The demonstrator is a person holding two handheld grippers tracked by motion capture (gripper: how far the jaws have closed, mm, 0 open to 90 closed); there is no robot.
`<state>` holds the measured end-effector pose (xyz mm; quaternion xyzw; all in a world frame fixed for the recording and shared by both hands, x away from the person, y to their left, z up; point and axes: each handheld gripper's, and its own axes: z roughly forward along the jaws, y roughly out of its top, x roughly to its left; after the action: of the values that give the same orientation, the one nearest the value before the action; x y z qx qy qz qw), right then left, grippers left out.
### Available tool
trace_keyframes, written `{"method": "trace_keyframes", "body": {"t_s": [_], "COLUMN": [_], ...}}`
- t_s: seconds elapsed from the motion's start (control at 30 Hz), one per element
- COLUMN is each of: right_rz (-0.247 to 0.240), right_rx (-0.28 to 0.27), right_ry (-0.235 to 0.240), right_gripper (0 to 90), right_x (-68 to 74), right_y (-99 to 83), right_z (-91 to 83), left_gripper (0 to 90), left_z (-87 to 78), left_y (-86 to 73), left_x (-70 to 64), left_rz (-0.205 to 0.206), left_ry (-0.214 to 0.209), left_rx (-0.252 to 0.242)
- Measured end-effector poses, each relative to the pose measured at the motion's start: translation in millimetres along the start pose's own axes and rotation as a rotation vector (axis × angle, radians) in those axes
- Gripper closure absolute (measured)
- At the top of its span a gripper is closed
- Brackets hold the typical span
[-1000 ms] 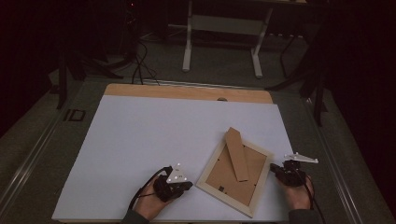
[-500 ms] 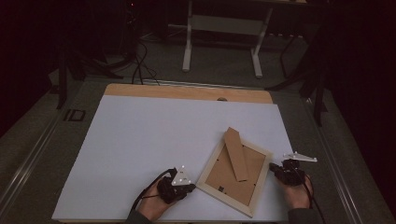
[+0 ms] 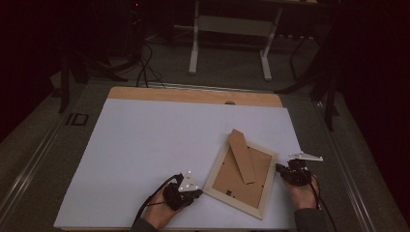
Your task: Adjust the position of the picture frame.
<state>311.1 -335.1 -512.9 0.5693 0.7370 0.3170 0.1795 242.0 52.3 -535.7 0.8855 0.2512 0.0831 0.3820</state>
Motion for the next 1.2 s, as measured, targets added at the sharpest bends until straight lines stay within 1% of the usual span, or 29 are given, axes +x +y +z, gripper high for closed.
{"method": "trace_keyframes", "body": {"t_s": [0.13, 0.4, 0.47, 0.53, 0.73, 0.8, 0.87, 0.9, 1.0, 1.2], "right_rz": [-0.012, -0.016, 0.009, 0.010, 0.008, 0.006, 0.000, 0.000, -0.009, -0.010], "right_rx": [0.010, 0.014, 0.014, 0.012, 0.014, 0.013, 0.017, 0.017, 0.023, 0.028], "right_ry": [-0.008, -0.008, 0.016, 0.016, 0.015, 0.017, 0.013, 0.013, 0.012, 0.024], "right_gripper": [89.8, 89.8, 89.8, 89.8, 89.8, 89.8, 89.8, 89.8, 89.8, 89.8], "right_x": [0.5, 1.7, -0.7, -0.5, 3.9, 4.6, 7.0, 7.0, 10.7, 18.7], "right_y": [6.5, 13.2, 19.2, 20.5, 27.4, 30.6, 36.7, 36.7, 41.7, 47.3], "right_z": [5.9, 11.8, 17.6, 19.0, 26.1, 29.8, 36.7, 36.7, 43.0, 51.4], "left_gripper": [90.0, 90.0, 90.0, 90.0, 90.0, 90.0, 90.0, 90.0, 90.0, 90.0], "left_z": [0.2, 0.8, 1.0, 1.0, 1.4, 1.5, 1.5, 1.5, 1.5, 1.5], "left_y": [0.4, 0.9, 1.2, 1.2, 1.1, 1.3, 2.0, 2.2, 2.0, 1.9], "left_x": [-0.3, -0.7, -1.1, -1.3, -1.8, -2.5, -3.9, -4.6, -3.9, -4.1], "left_rz": [-0.002, -0.014, -0.016, -0.017, -0.023, -0.019, -0.004, -0.001, -0.007, -0.014], "left_ry": [0.005, 0.017, 0.022, 0.024, 0.026, 0.032, 0.043, 0.048, 0.044, 0.044], "left_rx": [0.002, 0.001, 0.001, 0.001, -0.004, -0.002, 0.002, 0.004, 0.003, 0.001]}}
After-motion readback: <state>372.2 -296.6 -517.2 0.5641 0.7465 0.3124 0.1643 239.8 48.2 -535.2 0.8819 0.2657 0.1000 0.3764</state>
